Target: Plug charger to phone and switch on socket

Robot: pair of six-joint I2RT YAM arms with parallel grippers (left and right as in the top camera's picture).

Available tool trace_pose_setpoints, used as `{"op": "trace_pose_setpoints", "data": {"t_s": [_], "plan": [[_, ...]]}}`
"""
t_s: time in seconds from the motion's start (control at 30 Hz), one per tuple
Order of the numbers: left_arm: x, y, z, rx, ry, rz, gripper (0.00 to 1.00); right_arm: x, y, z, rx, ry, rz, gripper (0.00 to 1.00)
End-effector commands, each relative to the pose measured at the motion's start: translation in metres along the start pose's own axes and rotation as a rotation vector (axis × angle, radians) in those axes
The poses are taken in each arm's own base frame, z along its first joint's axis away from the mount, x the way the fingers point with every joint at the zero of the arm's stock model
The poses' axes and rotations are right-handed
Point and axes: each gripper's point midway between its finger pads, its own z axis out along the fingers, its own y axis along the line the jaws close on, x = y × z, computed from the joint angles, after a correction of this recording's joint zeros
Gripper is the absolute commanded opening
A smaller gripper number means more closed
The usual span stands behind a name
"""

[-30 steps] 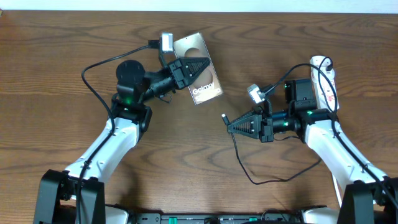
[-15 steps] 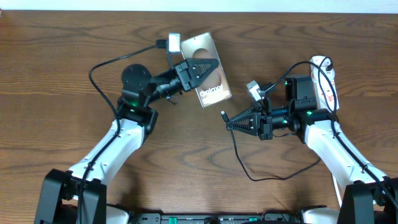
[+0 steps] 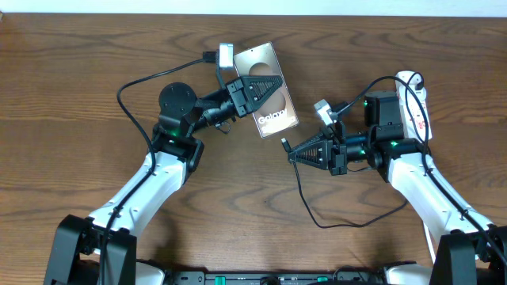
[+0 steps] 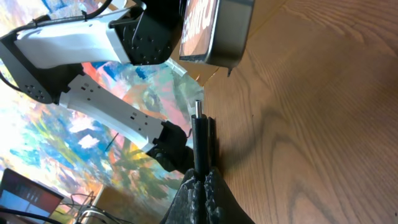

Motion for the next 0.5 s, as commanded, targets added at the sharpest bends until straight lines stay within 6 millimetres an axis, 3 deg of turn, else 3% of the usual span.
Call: {"op": "trace_pose_setpoints", "data": {"t_s": [0.0, 0.47], "plan": [[-0.0061, -0.0186, 0.0000, 0.034, -0.017, 0.040, 0.07, -0.0028, 0.0084, 0.0020, -0.033, 0.004, -0.009, 0.01], [-0.0023, -0.0198, 0.0000, 0.041, 0.005, 0.046, 0.07, -0.0112, 0.0085, 0.0021, -0.032, 0.003, -0.042, 0.01]]}}
